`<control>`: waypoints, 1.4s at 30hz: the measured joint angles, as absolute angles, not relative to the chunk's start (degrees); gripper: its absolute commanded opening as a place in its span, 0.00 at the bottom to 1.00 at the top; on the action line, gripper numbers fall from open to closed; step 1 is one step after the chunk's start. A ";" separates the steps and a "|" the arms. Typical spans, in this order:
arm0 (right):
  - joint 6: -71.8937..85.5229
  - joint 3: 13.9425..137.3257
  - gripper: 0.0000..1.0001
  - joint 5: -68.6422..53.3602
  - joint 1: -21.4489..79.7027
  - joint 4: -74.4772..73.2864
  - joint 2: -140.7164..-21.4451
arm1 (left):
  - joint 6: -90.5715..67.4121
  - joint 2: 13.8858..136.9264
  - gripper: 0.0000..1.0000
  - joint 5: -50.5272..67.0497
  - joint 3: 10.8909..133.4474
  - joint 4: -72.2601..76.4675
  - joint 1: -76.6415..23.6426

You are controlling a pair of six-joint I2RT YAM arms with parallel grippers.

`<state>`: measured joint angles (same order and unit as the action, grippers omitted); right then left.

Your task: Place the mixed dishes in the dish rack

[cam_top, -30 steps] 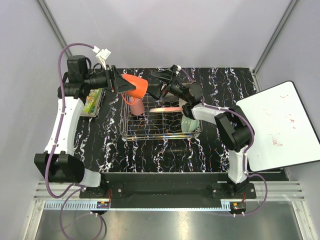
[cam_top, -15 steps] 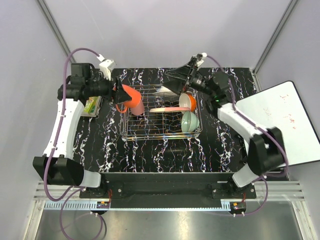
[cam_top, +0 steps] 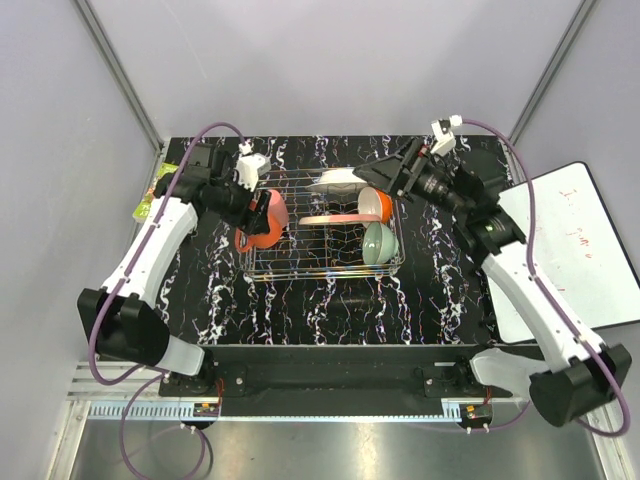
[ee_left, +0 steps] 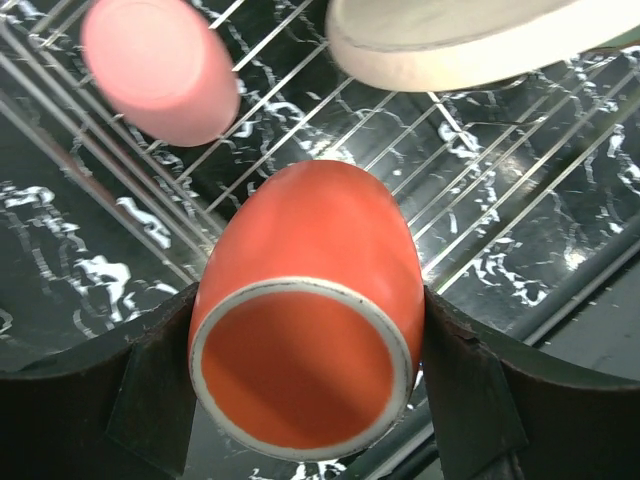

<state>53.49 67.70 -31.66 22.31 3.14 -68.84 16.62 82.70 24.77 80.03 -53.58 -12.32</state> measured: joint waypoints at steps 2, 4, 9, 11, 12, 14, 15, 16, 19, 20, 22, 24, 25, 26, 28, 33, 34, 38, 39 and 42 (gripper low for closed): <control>51.18 66.72 1.00 -29.30 21.93 -1.15 -65.54 | 16.88 82.81 0.00 23.97 80.82 -53.87 -12.29; 49.01 66.54 1.00 -27.31 21.71 -4.67 -62.72 | 17.06 83.18 0.00 23.55 82.13 -54.26 -12.34; 45.10 66.52 1.00 -23.38 21.63 -10.68 -58.11 | 17.21 84.68 0.00 22.24 82.87 -53.78 -12.69; 44.05 66.50 1.00 -22.17 21.58 -12.47 -57.30 | 17.21 85.60 0.00 21.58 82.56 -53.65 -12.71; 43.64 66.43 1.00 -21.58 21.58 -13.26 -57.04 | 17.21 86.04 0.00 21.12 81.87 -53.25 -12.71; 42.92 65.95 1.00 -20.49 21.56 -14.50 -56.49 | 17.21 86.54 0.00 20.71 81.28 -53.28 -12.73; 42.63 65.67 1.00 -20.29 21.56 -14.96 -56.23 | 17.21 86.83 0.00 20.51 81.06 -53.30 -12.73; 42.37 65.25 1.00 -19.92 21.58 -15.44 -55.92 | 17.21 87.20 0.00 20.32 80.95 -53.41 -12.73; 41.89 64.10 1.00 -18.92 21.56 -16.60 -55.22 | 17.21 88.18 0.00 19.73 80.95 -53.17 -12.75; 41.76 63.66 1.00 -18.72 21.52 -16.78 -55.11 | 17.21 88.38 0.00 19.53 80.95 -52.99 -12.84; 41.56 63.33 1.00 -18.44 21.50 -17.17 -55.07 | 17.19 88.66 0.00 19.07 80.95 -52.77 -12.93; 41.32 63.18 1.00 -18.11 21.47 -17.52 -55.07 | 17.19 88.77 0.00 18.72 80.73 -52.38 -13.13; 41.19 63.13 1.00 -17.96 21.47 -17.61 -55.02 | 17.19 88.77 0.00 18.46 80.38 -51.92 -13.30; 41.06 63.07 1.00 -17.76 21.47 -17.67 -54.94 | 17.12 88.92 0.00 18.17 80.07 -51.57 -13.50; 40.75 62.92 1.00 -17.43 21.47 -17.96 -54.65 | 17.06 89.65 0.00 17.91 80.01 -51.16 -14.06; 40.23 61.54 1.00 -17.10 21.45 -17.98 -53.25 | 17.04 91.13 0.00 16.03 79.35 -49.84 -15.55; 40.16 61.25 1.00 -17.10 21.45 -17.96 -53.10 | 16.97 91.15 0.00 15.81 79.15 -49.80 -15.70; 40.10 60.25 1.00 -17.12 21.41 -18.09 -52.90 | 16.75 91.15 0.00 15.05 78.83 -49.34 -16.10; 40.05 60.12 1.00 -17.12 21.41 -18.17 -52.90 | 16.71 91.15 0.00 14.83 78.59 -48.99 -16.16; 39.86 59.83 1.00 -17.12 21.41 -18.35 -52.84 | 16.49 91.44 0.00 14.02 77.28 -47.64 -16.80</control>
<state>39.86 59.83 -17.12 21.41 -18.35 -52.84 16.49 91.44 14.02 77.28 -47.64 -16.80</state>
